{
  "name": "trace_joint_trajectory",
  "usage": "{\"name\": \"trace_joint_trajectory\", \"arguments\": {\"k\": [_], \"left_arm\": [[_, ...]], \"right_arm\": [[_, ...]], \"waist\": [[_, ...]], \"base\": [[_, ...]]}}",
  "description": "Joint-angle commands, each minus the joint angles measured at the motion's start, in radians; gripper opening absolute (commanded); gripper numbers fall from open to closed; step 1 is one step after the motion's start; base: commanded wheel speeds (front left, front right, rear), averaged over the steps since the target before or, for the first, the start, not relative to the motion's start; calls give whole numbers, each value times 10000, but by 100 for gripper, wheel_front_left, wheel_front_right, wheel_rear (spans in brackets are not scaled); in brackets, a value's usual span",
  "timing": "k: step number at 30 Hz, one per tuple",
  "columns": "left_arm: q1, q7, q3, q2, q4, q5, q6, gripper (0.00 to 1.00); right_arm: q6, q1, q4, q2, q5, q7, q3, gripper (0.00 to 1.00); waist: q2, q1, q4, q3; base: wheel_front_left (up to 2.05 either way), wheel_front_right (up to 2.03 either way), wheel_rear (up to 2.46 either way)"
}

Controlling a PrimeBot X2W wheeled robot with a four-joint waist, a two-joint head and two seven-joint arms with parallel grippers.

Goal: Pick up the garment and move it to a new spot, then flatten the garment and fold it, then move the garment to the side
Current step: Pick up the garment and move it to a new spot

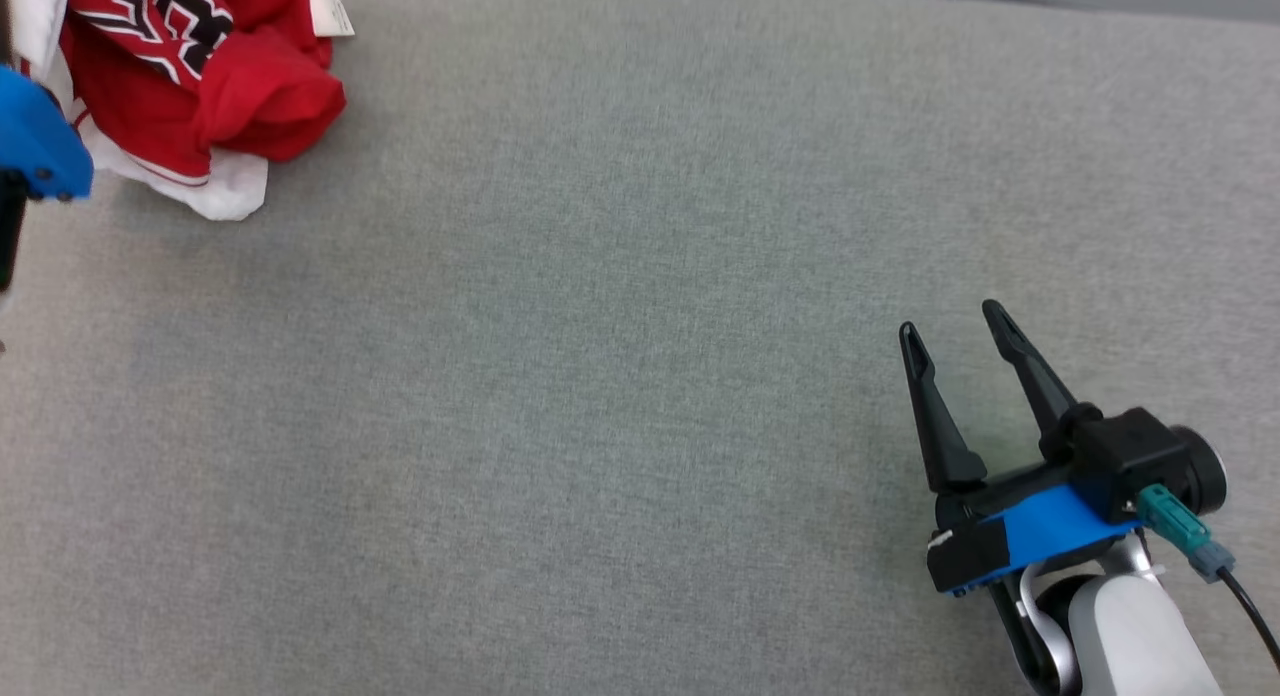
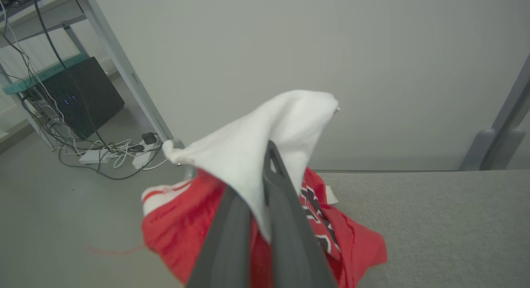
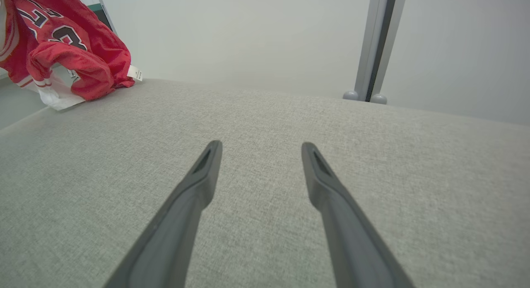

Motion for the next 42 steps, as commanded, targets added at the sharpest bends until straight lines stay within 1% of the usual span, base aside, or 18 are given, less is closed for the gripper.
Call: {"name": "trace_joint_trajectory", "arguments": {"k": [1,7,10,13,18,21,24,28,32,35,38,41,42], "left_arm": [[-246,57,-117,100,-247,92,-57,0],[-436,648,-919,209,-1789,226,-78,0],[-411,1069,-1316,52,-2797,37,-57,0],[-245,1490,-1681,-226,-3861,-241,-59,0],[23,2298,-2124,-886,-5690,-908,-50,0],[284,2779,-2231,-1206,-6443,-1287,186,0],[776,2967,-2269,-1331,-6774,-1488,481,0],[1861,2773,-2245,-1423,-6482,-1806,841,0],[2945,2280,-2147,-1406,-5332,-2109,986,0],[3440,1695,-1992,-1356,-4070,-2199,977,0],[3640,1012,-1727,-1420,-2899,-2327,994,0],[3698,400,-1590,-1580,-1997,-2413,820,0],[3693,213,-1586,-1633,-1778,-2431,760,27]], "right_arm": [[1,29,124,-26,113,-113,-29,100],[1,340,995,-25,600,-606,-95,100],[1,541,1335,-20,816,-815,-229,100],[1,738,1622,-22,968,-989,-378,100],[1,929,1866,-20,1085,-1187,-696,100],[1,928,1917,-19,1132,-1271,-824,100],[1,797,1912,-19,1149,-1320,-826,100],[1,615,1937,-20,1217,-1402,-750,100],[1,355,1957,-20,1263,-1453,-620,100],[1,165,2000,-20,1265,-1492,-505,100],[1,2,2037,-19,1234,-1516,-453,100],[1,-110,2119,-20,1137,-1551,-434,100],[1,-150,2150,-20,1122,-1559,-435,100]], "waist": [[0,2,-317,-445],[0,2,-796,-1699],[0,2,-1089,-2207],[0,2,-1400,-2600],[0,2,-1827,-2801],[0,2,-2041,-2721],[0,2,-2241,-2523],[0,2,-2500,-2184],[0,2,-2723,-1733],[0,2,-2867,-1426],[0,2,-2941,-1201],[0,2,-2924,-1083],[0,2,-2900,-1069]], "base": [[0,0,0],[0,0,0],[0,0,0],[0,0,0],[0,0,0],[0,0,0],[0,0,0],[0,0,0],[0,0,0],[0,0,0],[0,0,0],[0,0,0],[0,0,0]]}}
